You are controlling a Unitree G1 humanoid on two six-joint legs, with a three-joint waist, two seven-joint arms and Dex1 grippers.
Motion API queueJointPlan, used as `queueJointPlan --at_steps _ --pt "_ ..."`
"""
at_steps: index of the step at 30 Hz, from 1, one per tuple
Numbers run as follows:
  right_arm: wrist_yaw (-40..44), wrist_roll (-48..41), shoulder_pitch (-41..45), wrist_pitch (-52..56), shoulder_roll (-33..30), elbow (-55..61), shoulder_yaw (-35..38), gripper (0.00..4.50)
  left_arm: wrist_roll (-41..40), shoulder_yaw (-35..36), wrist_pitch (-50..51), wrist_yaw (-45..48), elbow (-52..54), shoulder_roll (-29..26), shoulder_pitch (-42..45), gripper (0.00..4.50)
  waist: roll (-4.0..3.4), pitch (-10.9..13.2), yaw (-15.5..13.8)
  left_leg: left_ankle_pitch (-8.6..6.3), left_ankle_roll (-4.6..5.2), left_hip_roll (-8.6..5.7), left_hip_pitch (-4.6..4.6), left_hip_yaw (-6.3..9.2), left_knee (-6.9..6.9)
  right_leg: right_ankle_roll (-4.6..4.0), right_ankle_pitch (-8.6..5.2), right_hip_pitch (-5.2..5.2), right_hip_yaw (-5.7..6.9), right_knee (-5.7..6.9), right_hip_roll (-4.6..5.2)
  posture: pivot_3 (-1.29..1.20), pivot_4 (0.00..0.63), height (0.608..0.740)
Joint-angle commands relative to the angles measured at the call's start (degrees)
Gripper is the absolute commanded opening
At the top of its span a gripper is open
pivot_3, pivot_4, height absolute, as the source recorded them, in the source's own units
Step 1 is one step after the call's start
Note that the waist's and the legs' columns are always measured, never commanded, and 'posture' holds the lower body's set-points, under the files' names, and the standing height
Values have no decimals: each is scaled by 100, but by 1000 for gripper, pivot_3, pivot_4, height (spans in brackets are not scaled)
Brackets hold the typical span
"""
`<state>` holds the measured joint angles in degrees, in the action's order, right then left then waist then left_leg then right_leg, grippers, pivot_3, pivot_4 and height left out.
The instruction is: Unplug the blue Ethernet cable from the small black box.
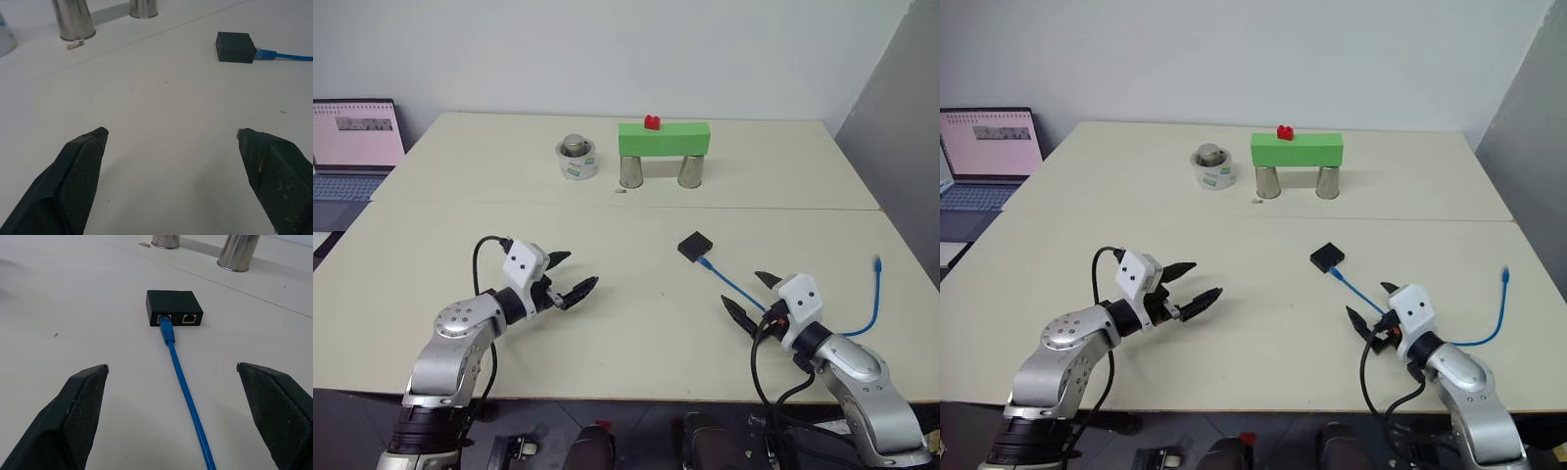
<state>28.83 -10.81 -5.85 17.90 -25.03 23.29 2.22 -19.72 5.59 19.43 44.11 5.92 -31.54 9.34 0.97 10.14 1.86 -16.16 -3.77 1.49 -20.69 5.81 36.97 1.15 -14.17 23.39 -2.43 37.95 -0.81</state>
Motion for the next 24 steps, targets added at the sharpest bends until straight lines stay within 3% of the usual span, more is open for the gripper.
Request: queueJointPlan --at_steps 1,15,24 --pt "56 -93 29 -103 -80 122 170 4460 -76 102 -152 103 87 -70 22 4482 0 0 0 0 0 0 0 0 0 0 0 0 0 0 0 0 150 740" --pt "215 -79 195 46 -233 91 111 4460 143 70 -138 -91 100 -100 -24 4482 0 0 0 0 0 0 -1 -2 -1 0 0 3 -2 0 0 0 150 740" --pt "73 333 799 498 -222 -28 -535 4460 -455 -57 -16 546 150 -6 331 4482 0 1 1 0 0 1 -2 -4 -1 1 1 5 -2 1 -1 0 150 740"
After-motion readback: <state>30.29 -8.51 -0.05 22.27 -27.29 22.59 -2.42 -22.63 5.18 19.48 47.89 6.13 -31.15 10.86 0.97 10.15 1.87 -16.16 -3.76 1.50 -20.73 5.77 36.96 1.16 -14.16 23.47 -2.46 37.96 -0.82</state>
